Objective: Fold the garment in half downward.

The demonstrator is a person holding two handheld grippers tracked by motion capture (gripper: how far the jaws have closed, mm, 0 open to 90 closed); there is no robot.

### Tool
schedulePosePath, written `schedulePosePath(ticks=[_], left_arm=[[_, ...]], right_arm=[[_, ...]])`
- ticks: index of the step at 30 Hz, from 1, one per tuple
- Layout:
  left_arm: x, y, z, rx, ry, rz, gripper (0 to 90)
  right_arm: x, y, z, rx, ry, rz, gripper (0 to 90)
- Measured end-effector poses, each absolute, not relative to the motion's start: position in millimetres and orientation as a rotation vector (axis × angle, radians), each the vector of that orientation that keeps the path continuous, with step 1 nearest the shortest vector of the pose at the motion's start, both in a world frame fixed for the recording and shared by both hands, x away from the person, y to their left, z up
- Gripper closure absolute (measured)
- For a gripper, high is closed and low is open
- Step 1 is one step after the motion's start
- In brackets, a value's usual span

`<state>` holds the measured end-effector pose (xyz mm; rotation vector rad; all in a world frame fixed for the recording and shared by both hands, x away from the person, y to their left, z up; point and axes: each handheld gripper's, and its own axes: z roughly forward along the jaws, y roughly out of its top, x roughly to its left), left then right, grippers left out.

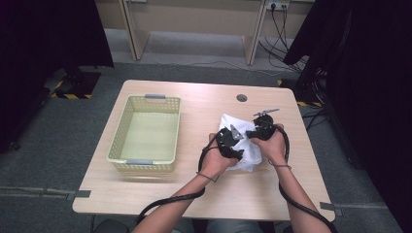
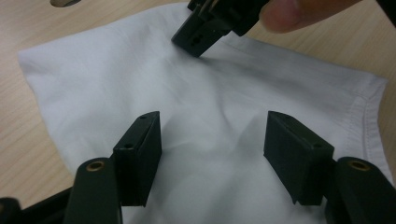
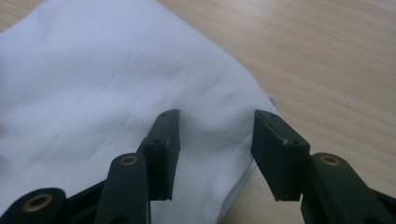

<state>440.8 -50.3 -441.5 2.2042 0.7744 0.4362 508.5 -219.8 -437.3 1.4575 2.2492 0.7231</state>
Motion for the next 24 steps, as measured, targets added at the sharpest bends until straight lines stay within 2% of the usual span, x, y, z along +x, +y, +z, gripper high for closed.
schedulePosePath(ticks=[24], left_arm=[[433, -56, -448, 2.201, 0.742, 0.383, 34.1]], right_arm=[[517, -221, -458, 1.452, 2.255, 0.752, 52.7]])
